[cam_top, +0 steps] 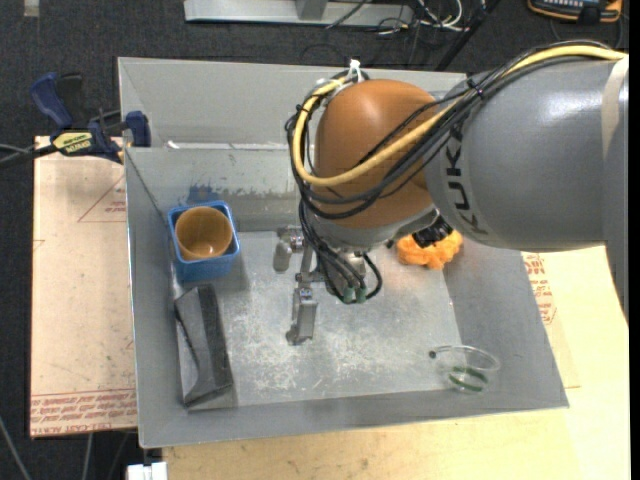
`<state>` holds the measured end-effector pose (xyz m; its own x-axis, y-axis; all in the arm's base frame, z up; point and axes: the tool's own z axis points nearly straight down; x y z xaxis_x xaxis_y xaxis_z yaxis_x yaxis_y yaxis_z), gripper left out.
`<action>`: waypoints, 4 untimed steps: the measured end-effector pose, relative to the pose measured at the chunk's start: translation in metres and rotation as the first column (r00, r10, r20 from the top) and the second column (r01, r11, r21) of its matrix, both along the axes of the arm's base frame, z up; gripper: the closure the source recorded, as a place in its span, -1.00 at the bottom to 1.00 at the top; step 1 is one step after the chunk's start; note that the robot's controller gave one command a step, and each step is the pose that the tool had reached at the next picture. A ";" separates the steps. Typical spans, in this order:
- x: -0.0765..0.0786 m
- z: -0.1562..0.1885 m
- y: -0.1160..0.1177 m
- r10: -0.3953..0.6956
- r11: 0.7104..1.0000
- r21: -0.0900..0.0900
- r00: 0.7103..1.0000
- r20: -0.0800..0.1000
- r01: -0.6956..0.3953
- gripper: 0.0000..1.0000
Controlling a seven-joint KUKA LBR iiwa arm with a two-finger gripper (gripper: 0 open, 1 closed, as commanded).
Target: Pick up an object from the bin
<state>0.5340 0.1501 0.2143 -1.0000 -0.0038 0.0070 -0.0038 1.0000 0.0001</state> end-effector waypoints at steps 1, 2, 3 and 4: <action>0.002 0.004 -0.001 -0.004 1.000 0.001 1.000 0.008 0.004 -1.00; 0.023 -0.031 0.019 0.224 0.975 0.001 0.974 0.017 -0.224 -1.00; 0.077 -0.061 0.069 0.374 0.927 0.001 0.927 0.011 -0.374 -1.00; 0.091 -0.079 0.089 0.418 0.908 0.001 0.908 0.016 -0.418 -1.00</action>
Offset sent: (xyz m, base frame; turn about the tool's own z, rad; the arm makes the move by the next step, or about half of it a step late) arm 0.0690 0.0700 -0.1443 -0.8153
